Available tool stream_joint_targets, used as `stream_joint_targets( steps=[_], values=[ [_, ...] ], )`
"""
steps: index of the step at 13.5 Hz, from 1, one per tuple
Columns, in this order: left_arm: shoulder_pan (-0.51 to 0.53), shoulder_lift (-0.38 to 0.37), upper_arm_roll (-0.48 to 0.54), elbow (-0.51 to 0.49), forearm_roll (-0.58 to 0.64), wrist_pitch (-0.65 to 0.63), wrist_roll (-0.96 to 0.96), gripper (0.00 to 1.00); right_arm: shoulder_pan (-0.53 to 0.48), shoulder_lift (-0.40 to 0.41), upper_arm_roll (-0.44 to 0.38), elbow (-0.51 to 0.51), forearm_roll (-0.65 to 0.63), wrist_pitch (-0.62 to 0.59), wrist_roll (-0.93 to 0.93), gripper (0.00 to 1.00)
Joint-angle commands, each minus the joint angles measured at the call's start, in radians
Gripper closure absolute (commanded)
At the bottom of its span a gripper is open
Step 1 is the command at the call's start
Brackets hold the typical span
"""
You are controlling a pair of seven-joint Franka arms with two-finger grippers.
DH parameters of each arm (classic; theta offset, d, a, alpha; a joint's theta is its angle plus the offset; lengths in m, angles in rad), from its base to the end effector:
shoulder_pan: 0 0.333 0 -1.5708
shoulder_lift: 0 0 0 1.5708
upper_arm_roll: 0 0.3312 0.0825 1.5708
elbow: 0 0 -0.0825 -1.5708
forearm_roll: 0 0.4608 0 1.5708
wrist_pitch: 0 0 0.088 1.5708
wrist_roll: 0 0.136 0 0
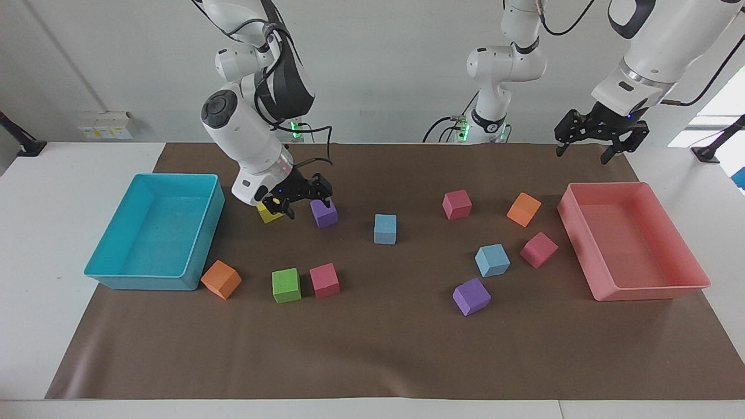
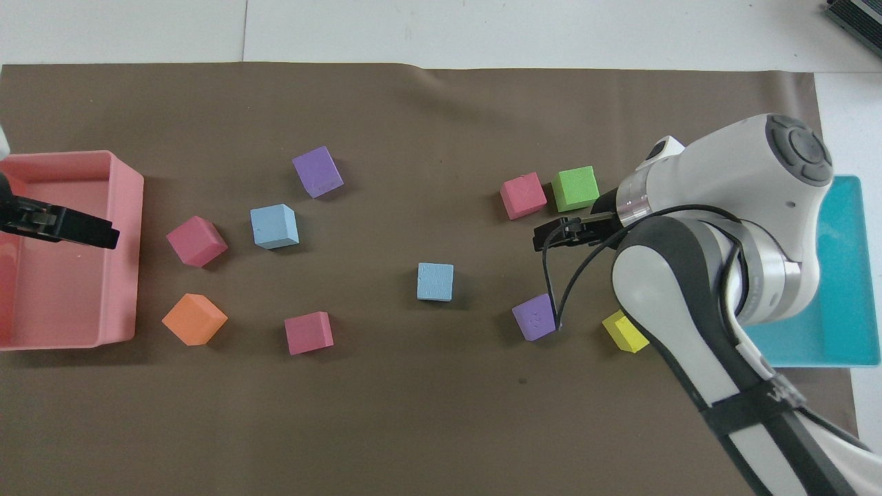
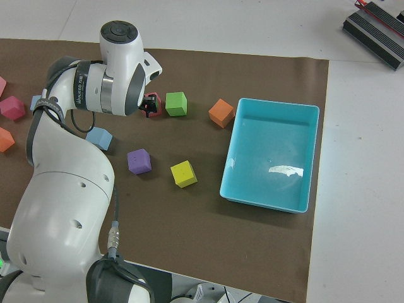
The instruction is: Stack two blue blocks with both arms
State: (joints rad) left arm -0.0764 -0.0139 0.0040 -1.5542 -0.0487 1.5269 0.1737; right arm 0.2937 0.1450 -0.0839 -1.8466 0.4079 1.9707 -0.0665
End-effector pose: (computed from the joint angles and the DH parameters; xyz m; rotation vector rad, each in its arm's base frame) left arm 0.6200 -0.0518 0.6248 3.0685 -0.3823 -0.0169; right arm 0.6494 0.1767 0.4048 -2.7772 -0.1566 0.0634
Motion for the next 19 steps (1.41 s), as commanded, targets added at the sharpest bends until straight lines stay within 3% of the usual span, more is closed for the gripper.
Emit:
stream_joint_targets(
  steps=[1,5,7,12,19],
  values=[
    [0.007,-0.021,-0.001,-0.018,-0.011,-0.013,0.01,0.0,-0.036,-0.005,0.012,-0.06,0.13,0.029,-0.102,0.24],
    [0.007,-0.046,-0.002,-0.018,-0.011,-0.056,0.01,0.0,-0.059,-0.009,0.012,-0.144,0.224,0.057,-0.205,0.8],
    [0.007,-0.052,-0.002,-0.018,-0.01,-0.057,0.009,0.0,-0.061,-0.01,0.012,-0.186,0.279,0.065,-0.229,1.0],
    [0.003,-0.046,-0.005,-0.015,0.001,0.027,-0.014,0.0,-0.054,0.014,0.013,-0.255,0.442,0.103,-0.32,1.0],
    [0.009,0.003,-0.005,0.07,0.001,-0.031,-0.068,0.0,0.07,0.09,0.013,-0.302,0.657,0.256,-0.36,1.0]
  ],
)
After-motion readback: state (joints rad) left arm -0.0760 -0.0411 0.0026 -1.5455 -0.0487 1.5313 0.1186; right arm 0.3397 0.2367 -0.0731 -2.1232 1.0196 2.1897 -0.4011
